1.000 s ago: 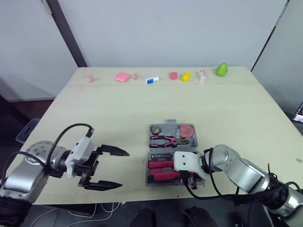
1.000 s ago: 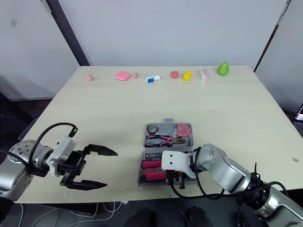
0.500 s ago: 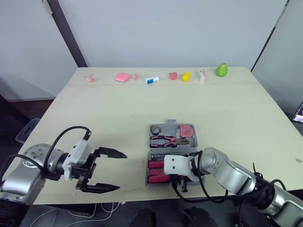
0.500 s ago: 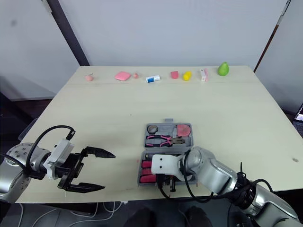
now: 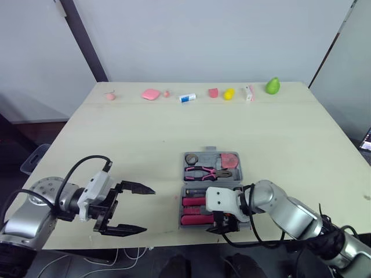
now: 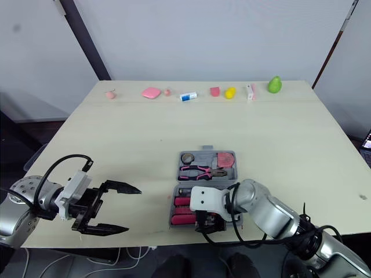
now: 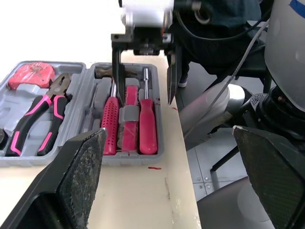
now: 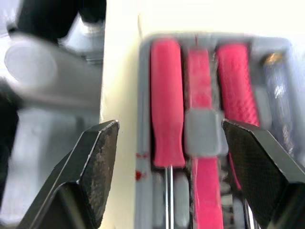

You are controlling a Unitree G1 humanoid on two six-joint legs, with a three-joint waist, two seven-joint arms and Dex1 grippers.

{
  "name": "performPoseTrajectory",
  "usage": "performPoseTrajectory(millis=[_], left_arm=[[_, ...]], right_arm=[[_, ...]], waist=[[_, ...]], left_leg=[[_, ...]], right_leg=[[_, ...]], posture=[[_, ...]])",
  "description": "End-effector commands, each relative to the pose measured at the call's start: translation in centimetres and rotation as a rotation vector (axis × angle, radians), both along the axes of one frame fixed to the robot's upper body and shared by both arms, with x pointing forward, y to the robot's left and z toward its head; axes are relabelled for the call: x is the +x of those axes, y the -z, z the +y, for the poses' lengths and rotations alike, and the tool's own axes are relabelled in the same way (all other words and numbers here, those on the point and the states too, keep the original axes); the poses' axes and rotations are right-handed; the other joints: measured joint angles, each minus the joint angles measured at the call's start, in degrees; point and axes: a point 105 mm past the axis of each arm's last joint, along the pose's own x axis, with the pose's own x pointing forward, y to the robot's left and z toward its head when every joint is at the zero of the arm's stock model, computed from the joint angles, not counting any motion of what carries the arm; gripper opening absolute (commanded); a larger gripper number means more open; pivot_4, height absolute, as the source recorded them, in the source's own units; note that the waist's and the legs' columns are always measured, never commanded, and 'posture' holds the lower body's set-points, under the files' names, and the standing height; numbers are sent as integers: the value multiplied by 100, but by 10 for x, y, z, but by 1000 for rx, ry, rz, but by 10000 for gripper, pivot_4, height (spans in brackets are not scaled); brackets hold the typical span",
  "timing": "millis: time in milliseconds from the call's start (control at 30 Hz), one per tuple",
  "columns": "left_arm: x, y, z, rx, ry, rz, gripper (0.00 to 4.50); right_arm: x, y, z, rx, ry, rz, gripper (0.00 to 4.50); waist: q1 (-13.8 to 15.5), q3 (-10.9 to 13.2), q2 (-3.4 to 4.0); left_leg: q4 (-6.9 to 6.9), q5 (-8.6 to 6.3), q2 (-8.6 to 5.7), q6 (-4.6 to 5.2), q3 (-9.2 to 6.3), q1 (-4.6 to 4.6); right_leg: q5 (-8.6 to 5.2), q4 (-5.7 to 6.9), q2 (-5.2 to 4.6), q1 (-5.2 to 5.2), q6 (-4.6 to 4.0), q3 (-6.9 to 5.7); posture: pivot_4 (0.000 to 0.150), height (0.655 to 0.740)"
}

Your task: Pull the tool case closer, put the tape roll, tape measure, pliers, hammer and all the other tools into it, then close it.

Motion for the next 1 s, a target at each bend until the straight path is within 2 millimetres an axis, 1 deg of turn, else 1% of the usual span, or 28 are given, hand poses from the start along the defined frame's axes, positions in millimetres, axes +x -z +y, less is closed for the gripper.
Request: performPoseTrajectory(millis=[33, 67, 100, 133, 233, 367, 600, 700, 800, 867, 933, 1000], left_arm=[[-4, -5, -1, -7, 60, -15, 45000], [-3, -5, -1, -8, 60, -16, 45000], [-3, -5, -2, -9, 60, -17, 45000], [-3, -5, -2, -12, 61, -17, 45000], [-2, -5, -3, -16, 61, -19, 45000], [-1, -6, -3, -20, 60, -20, 45000], [0, -6, -4, -24, 55, -23, 45000], [-1, -5, -4, -27, 53, -19, 45000], [-2, -4, -4, -31, 46, -15, 45000], [-1, -4, -4, -35, 33, -17, 45000], [3, -5, -3, -59, -8, -21, 45000], [7, -8, -4, -97, -49, -26, 45000]], right_arm=[[3, -17, 0, 124, -33, -71, 27729], [4, -17, -1, 147, -27, -68, 23382], [4, -17, -2, 161, -22, -65, 17976], [5, -14, -3, 162, -18, -62, 14250], [5, -5, -6, 160, -9, -49, 251], [5, 7, -10, 151, -4, -34, 251], [6, 40, -18, 72, 23, -9, 251], [6, 44, -22, 58, 25, -5, 251], [7, 36, -22, 90, 34, -12, 251], [10, 25, -22, 141, 54, -33, 251], [14, 6, -20, 261, 91, -56, 251], [14, -13, -19, 394, 92, -86, 251]], waist=[[0, 0, 0], [0, 0, 0], [-1, 0, 0], [-1, 0, 0], [0, 0, 0], [1, 0, 0], [2, -1, -1], [-2, -2, -2], [1, -2, -3], [6, -2, -3], [15, -2, -3], [15, -2, -3]], left_leg=[[0, 0, 0, 0, 0, 0], [0, 0, 0, 0, 0, 0], [0, 0, 0, 0, 0, 0], [0, 0, 0, 0, 0, 0], [0, 0, 0, 0, 1, 0], [0, 0, 0, 0, 1, 0], [0, 0, 0, 0, 1, 1], [0, 0, 0, 0, 2, 5], [0, 0, 0, 0, 0, 6], [0, 0, 0, 0, 1, 6], [0, 0, 0, 0, 0, 5], [0, 0, 0, 0, 0, 5]], right_leg=[[0, 0, 0, 0, 0, 0], [0, 0, 0, 0, 0, 0], [0, 0, 1, 0, 0, 0], [0, 0, 2, 0, 0, 0], [0, 0, 2, 0, 0, 0], [0, 0, 2, 0, -1, 1], [0, 0, 2, 0, -1, 1], [0, 2, 4, 3, 0, 3], [0, 2, 4, 4, 0, 2], [0, 1, 4, 5, -1, 3], [0, 1, 4, 6, 0, 2], [0, 1, 3, 7, 0, 2]], posture=[[1500, 7400], [1500, 7400], [1500, 7400], [1500, 7400], [1500, 7400], [1500, 7400], [1500, 7400], [1500, 7400], [1500, 7400], [1500, 7400], [1500, 7400], [1500, 7400]])
